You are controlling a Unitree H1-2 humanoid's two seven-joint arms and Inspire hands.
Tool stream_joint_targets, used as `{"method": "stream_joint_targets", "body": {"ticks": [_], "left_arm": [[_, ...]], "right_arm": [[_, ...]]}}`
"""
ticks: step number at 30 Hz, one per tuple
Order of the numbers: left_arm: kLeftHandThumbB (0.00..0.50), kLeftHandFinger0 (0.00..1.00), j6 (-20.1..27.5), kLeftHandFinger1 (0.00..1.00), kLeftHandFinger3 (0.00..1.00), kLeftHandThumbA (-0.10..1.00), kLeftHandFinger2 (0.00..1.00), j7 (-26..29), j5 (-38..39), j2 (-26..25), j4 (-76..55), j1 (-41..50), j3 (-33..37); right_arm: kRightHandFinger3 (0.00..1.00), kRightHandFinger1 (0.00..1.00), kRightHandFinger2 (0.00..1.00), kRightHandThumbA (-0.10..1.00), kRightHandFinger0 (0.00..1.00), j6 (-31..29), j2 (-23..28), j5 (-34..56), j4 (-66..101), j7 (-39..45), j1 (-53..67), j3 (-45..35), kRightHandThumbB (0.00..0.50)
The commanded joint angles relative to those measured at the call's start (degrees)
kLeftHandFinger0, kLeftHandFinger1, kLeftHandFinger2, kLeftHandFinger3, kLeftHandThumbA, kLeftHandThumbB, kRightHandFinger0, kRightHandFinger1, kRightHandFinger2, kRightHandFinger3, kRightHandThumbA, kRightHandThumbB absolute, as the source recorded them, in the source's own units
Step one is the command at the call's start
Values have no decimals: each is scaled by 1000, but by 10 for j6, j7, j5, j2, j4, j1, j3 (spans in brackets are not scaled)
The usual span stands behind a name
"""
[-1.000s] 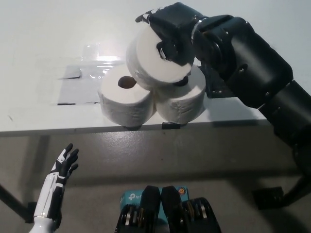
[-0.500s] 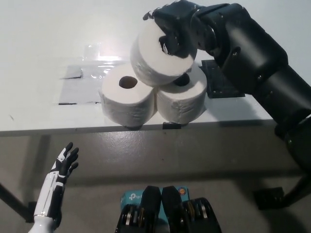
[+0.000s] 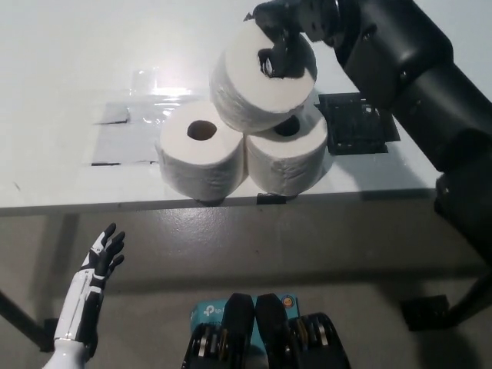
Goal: A few rolls of toilet paper are kept infront of the robot and the robot uses its right hand to lift one of the rolls and and places it on top of the other rolls to stack it.
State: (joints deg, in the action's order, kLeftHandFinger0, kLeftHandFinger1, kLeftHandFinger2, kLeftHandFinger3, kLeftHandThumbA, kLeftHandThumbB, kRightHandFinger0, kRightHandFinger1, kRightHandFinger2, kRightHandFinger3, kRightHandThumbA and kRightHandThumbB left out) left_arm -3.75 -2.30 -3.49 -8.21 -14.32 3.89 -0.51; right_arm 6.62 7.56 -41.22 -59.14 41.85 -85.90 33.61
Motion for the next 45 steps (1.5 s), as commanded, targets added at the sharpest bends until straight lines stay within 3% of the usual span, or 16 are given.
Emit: {"method": "stream_joint_targets", "body": {"ticks": [1, 6, 15, 24, 26, 28, 29, 32, 33, 36, 39, 41, 42, 43, 44, 45], "left_arm": [[138, 1000, 16, 1000, 1000, 1000, 1000, -7, -7, -12, -14, -6, 0], [161, 1000, 21, 1000, 1000, 1000, 1000, -8, -11, -15, -11, -11, 2], [199, 1000, 20, 1000, 1000, 1000, 1000, -6, -22, -19, -10, -13, 6], [244, 1000, 22, 1000, 1000, 1000, 1000, -6, -27, -18, -10, -13, 9], [260, 1000, 19, 1000, 1000, 1000, 1000, -6, -27, -17, -11, -13, 9], [233, 1000, 19, 1000, 1000, 1000, 1000, -6, -26, -15, -11, -16, 10], [231, 1000, 19, 1000, 1000, 1000, 1000, -8, -24, -16, -13, -14, 10], [209, 1000, 15, 1000, 1000, 1000, 1000, -8, -18, -16, -15, -23, 7], [208, 1000, 14, 1000, 1000, 1000, 1000, -7, -16, -16, -15, -26, 5], [184, 1000, 3, 1000, 1000, 1000, 1000, -8, -7, -16, -18, -34, 0], [157, 1000, 4, 1000, 1000, 1000, 1000, -13, 2, -19, -14, -43, -3], [150, 1000, 4, 1000, 1000, 1000, 1000, -14, 7, -18, -11, -43, -4], [149, 1000, 4, 1000, 1000, 1000, 1000, -12, 7, -18, -7, -42, -5], [149, 1000, 6, 1000, 1000, 1000, 1000, -12, 8, -19, -6, -42, -6], [137, 1000, 8, 1000, 1000, 1000, 1000, -11, 9, -19, -3, -43, -8], [124, 1000, 10, 1000, 1000, 1000, 1000, -10, 8, -21, 0, -46, -9]], "right_arm": [[1000, 1000, 1000, 556, 1000, -11, -3, 24, -5, 45, -63, -5, 500], [1000, 1000, 1000, 676, 1000, -28, -4, 12, -7, 47, -85, 11, 500], [1000, 1000, 1000, 634, 1000, -50, -17, 25, -64, 60, -126, 14, 488], [1000, 1000, 1000, 581, 1000, -19, -7, 36, -64, 62, -139, 1, 500], [1000, 1000, 1000, 648, 1000, -4, 6, 51, -54, 70, -145, -18, 500], [1000, 1000, 1000, 852, 1000, 2, 32, 64, -7, 77, -143, -39, 441], [1000, 1000, 1000, 993, 1000, -19, 67, 77, 64, 82, -129, -58, 350], [1000, 1000, 1000, 1000, 1000, 40, 140, 91, 255, 96, -92, -119, 301], [1000, 1000, 1000, 1000, 1000, 43, 160, 90, 305, 92, -82, -134, 302], [1000, 1000, 1000, 1000, 1000, 92, 216, 93, 481, 78, -26, -214, 377], [1000, 1000, 1000, 1000, 1000, 136, 256, 153, 682, 60, 68, -352, 370], [1000, 1000, 1000, 1000, 1000, 163, 264, 172, 763, 57, 103, -408, 394], [1000, 1000, 1000, 1000, 1000, 152, 264, 229, 825, 35, 142, -474, 350], [1000, 1000, 1000, 1000, 1000, 188, 255, 222, 872, 36, 155, -504, 401], [1000, 1000, 1000, 1000, 1000, 203, 245, 214, 912, 28, 168, -531, 412], [1000, 1000, 1000, 1000, 1000, 200, 234, 222, 963, 0, 194, -565, 369]]}}
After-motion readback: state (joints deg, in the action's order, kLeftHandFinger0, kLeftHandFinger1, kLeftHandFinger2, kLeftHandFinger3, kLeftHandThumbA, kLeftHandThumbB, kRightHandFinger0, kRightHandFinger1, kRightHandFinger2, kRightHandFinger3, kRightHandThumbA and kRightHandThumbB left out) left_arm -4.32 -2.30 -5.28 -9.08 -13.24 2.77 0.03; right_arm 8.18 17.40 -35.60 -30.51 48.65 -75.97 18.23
